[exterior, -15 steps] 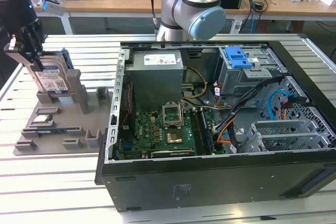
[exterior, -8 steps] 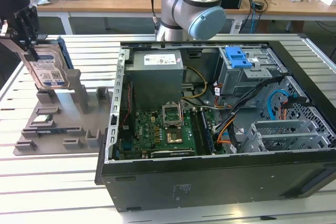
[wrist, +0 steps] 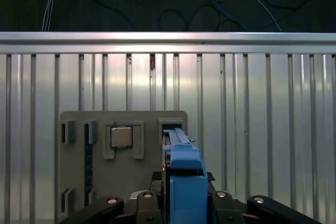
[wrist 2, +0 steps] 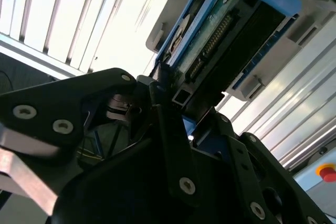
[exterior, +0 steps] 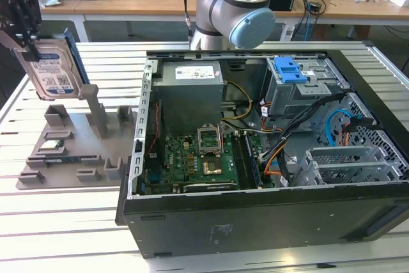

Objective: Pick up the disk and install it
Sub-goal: 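Pick up the disk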

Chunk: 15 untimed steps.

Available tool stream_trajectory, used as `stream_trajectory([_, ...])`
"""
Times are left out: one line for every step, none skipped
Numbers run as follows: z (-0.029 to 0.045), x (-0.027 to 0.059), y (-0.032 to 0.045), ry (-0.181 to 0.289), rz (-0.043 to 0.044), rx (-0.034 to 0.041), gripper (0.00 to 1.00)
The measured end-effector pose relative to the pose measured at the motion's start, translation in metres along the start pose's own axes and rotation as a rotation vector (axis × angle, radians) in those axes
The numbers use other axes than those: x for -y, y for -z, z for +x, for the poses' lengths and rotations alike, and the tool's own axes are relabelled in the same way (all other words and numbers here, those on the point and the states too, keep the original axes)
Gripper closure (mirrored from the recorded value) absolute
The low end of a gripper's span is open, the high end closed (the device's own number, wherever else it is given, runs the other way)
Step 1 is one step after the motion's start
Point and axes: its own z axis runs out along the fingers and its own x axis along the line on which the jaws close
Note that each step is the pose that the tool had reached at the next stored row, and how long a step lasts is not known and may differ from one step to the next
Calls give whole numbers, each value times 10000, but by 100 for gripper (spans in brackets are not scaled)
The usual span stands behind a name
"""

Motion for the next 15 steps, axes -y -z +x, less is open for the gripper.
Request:
stream_trajectory([-1, -2, 34, 0, 0, -1, 63])
stream_trajectory([-2, -3, 69, 0, 0, 0, 63])
stream_trajectory([-3, -5, 104, -1, 0, 0, 63])
stream_trajectory([-4, -6, 138, -1, 0, 0, 63])
stream_trajectory([-5, -9, 194, 0, 0, 0, 63])
stream_trajectory([-6, -11, 237, 0, 0, 0, 63])
stream_trajectory([-8, -12, 273, 0, 0, 0, 63])
stream_trajectory([-8, -13, 292, 0, 0, 0, 63])
stream_trajectory([-9, -14, 314, -1, -1, 0, 63])
stream_trajectory([-10, -15, 342, -1, 0, 0, 63])
stream_trajectory([-11, -16, 364, -1, -1, 0, 63])
stream_trajectory([-11, -17, 387, -1, 0, 0, 63])
stream_trajectory([-12, -18, 412, -1, 0, 0, 63])
stream_trajectory([-15, -21, 469, -1, 0, 0, 63])
stream_trajectory([-15, -22, 499, 0, 0, 0, 63])
